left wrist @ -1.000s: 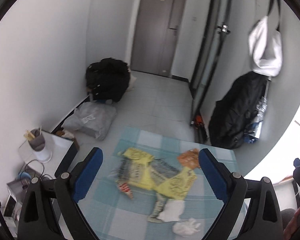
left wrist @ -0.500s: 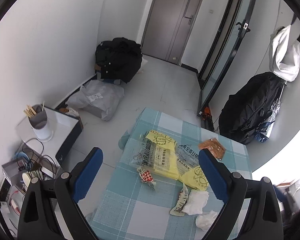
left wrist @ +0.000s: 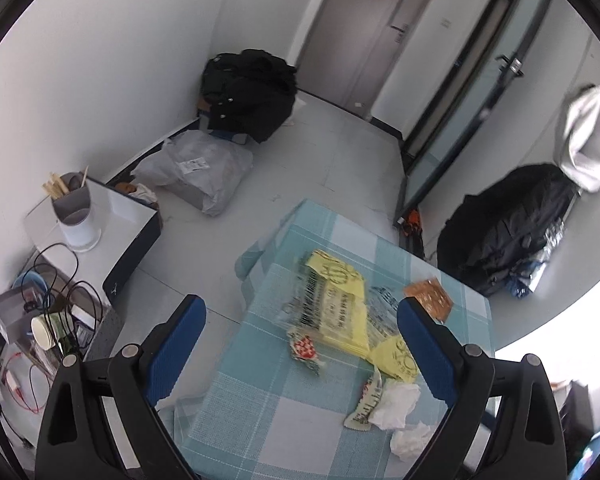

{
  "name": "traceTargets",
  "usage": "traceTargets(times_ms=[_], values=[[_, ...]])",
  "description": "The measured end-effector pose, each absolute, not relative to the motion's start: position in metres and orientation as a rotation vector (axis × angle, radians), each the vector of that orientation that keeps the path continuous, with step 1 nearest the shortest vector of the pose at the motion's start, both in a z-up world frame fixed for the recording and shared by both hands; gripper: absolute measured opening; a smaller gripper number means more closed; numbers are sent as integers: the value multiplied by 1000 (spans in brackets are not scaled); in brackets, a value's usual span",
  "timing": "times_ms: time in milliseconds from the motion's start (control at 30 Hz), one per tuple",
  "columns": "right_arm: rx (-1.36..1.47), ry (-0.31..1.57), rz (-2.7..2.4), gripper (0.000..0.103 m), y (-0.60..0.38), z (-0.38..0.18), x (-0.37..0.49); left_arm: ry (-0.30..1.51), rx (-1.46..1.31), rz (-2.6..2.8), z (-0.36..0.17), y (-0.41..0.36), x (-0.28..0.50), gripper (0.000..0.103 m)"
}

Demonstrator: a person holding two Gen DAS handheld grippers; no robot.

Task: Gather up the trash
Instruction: 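Move both open grippers back over the table, then lower the right gripper onto the crumpled white tissue and close it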

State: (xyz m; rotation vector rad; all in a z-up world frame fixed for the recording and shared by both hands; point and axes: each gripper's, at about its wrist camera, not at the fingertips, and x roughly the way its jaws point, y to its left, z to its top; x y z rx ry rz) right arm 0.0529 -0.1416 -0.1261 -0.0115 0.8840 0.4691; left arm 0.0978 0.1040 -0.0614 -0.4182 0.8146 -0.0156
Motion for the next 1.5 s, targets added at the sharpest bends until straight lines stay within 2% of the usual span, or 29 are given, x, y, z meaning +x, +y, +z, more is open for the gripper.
traceTargets(times_ms=[333,500,733,867,1000,1200,1500], values=[[-88,975,495,90,-126,-151,50,835,-426,6,-67,104,100,95],[-103,1044,481,70,-125,-163,51,836,-427,-3,-68,105,100,95],[-130,1086,466,52,-124,-174,51,825,-438,-36,-69,103,101,95],[-159,1096,469,31,-122,-177,51,811,-429,-59,-67,98,101,95],[-181,1097,487,20,-119,-180,48,815,-411,-61,-67,94,102,95],[-196,1081,501,17,-122,-179,43,823,-424,-114,-68,88,105,95],[-116,1066,448,16,-153,-169,45,834,-324,-130,-70,64,104,95]])
